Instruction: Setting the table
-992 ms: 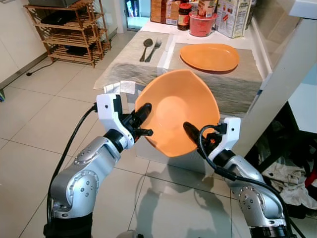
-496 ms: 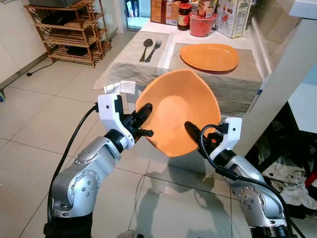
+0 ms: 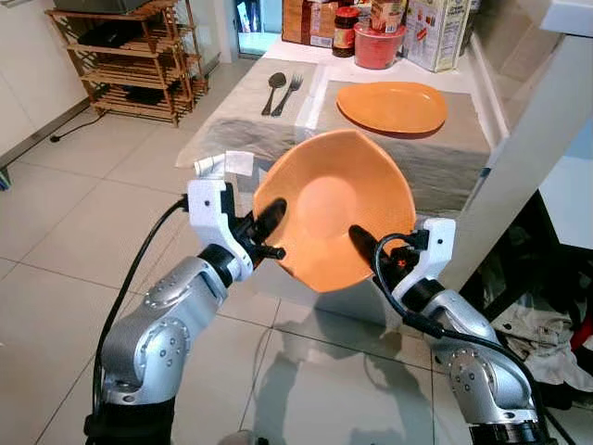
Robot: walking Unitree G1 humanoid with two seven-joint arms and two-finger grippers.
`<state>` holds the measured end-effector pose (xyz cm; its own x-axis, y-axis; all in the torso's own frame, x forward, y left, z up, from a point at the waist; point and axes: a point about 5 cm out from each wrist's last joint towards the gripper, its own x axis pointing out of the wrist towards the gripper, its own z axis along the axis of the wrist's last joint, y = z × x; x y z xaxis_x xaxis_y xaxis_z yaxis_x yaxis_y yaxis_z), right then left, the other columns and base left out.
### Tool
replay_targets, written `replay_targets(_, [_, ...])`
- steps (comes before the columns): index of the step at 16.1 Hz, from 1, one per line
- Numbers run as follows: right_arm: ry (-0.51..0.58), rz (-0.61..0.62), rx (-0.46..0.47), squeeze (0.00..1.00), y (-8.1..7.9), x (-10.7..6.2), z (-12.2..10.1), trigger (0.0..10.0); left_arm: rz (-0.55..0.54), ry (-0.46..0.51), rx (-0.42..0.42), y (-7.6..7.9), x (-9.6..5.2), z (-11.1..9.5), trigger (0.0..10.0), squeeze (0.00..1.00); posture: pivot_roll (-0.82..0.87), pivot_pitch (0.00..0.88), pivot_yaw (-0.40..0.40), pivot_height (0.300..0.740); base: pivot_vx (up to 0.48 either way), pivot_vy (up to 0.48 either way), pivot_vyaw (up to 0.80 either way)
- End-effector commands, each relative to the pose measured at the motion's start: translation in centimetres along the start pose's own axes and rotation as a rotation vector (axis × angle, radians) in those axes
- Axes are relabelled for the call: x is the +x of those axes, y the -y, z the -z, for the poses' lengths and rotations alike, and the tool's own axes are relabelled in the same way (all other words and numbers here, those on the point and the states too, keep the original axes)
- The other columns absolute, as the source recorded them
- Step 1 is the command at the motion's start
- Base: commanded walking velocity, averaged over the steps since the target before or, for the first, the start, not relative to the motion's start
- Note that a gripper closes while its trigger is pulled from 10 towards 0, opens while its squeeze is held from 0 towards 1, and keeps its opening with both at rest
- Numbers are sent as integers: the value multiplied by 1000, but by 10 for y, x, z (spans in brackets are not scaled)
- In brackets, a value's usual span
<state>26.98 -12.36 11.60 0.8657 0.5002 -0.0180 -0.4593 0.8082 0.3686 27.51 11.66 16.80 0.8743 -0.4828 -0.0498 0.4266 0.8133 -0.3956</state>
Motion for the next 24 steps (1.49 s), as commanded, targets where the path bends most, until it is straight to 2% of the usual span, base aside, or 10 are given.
replay_targets(1, [-62, 3, -33, 0, 1, -3, 10, 0, -7, 54, 35, 2, 1, -13, 10000, 1000, -37, 0, 24, 740, 0, 0, 0])
replay_targets(8, [-66, 7, -42, 0, 2, -5, 12, 0, -14, 52, 47, -1, 0, -12, 10000, 1000, -38, 0, 21, 740, 0, 0, 0])
replay_targets(10, [-65, 9, -45, 0, 3, -5, 11, 0, -57, -1, 154, -24, -11, -2, 10000, 1000, -42, 0, 20, 740, 0, 0, 0])
replay_targets(12, [-67, 9, -50, 0, 4, -5, 10, 0, -122, -64, 196, -51, -22, 8, 10000, 1000, -42, 0, 14, 740, 0, 0, 0])
replay_targets(14, [-70, 7, -55, 0, 5, -5, 10, 0, -157, -112, 263, -69, -30, 13, 10000, 1000, -44, 0, 13, 740, 0, 0, 0])
replay_targets(16, [-72, 7, -59, 0, 5, -5, 10, 0, -157, -140, 283, -77, -36, 18, 10000, 1000, -45, 0, 14, 740, 0, 0, 0])
replay_targets(17, [-72, 7, -60, 0, 5, -6, 10, 0, -157, -154, 280, -81, -44, 21, 10000, 784, -43, 0, 15, 740, 0, 0, 0])
replay_targets(19, [-74, 7, -60, 0, 5, -6, 10, 0, -158, -143, 285, -83, -50, 16, 10000, 0, -40, 0, 14, 740, 0, 0, 0])
replay_targets(22, [-82, 14, -85, 0, 8, -6, 11, 0, -201, -67, 284, -91, -63, 1, 10000, 0, -28, 0, 6, 740, 0, 0, 0])
replay_targets(24, [-81, 24, -117, 0, 12, -5, 10, 0, -271, -2, 236, -96, -72, -1, 10000, 0, -26, 0, 5, 740, 0, 0, 0])
